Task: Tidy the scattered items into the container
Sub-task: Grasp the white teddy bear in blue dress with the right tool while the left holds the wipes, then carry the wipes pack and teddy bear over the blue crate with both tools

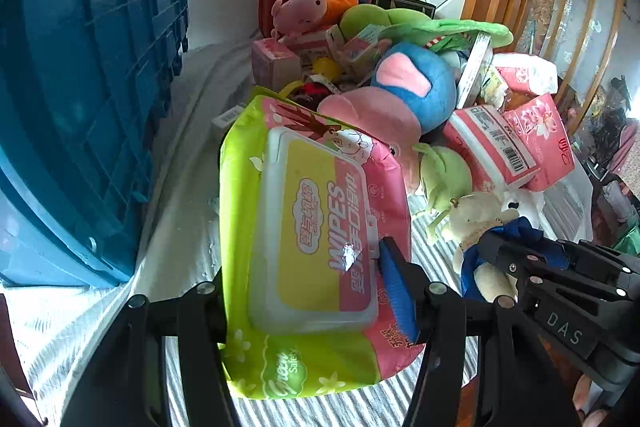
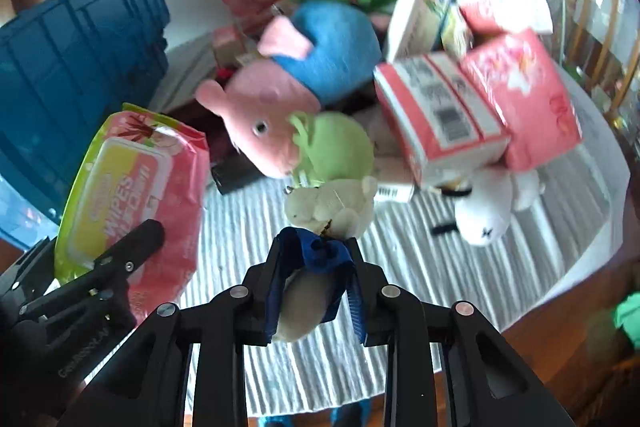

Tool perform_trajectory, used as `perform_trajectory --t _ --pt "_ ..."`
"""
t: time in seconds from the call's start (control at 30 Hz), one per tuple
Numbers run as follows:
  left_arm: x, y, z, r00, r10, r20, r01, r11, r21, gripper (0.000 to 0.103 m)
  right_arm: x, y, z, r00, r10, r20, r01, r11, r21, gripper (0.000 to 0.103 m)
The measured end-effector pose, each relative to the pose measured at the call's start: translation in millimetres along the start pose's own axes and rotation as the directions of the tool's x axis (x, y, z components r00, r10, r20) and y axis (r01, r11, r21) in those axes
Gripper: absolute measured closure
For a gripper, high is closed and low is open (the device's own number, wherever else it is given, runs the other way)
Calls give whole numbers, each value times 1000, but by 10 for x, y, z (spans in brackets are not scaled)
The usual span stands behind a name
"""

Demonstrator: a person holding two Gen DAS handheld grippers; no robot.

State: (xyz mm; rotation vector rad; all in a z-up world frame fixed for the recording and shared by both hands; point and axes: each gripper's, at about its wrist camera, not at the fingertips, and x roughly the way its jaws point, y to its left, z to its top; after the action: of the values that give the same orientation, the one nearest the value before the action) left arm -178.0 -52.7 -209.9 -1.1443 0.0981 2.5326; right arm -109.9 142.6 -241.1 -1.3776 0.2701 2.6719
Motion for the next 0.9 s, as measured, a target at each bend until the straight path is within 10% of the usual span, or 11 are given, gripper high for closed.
perform_trajectory --t 0.33,0.5,0.6,0.9 --pt "154 41 -201 998 14 -64 -15 1000 -18 46 500 -233 -473 977 30 -211 -28 1000 14 74" --pt "420 -74 -366 991 21 -133 -20 1000 6 46 568 -300 -560 975 32 -222 -27 999 27 46" --pt "425 -116 -369 990 22 -138 -21 1000 11 46 512 -254 -547 977 -16 -213 11 1000 -22 71" --pt "-279 -240 195 997 11 78 -12 1000 15 46 -697 -219 -54 996 66 65 -58 993 -107 72"
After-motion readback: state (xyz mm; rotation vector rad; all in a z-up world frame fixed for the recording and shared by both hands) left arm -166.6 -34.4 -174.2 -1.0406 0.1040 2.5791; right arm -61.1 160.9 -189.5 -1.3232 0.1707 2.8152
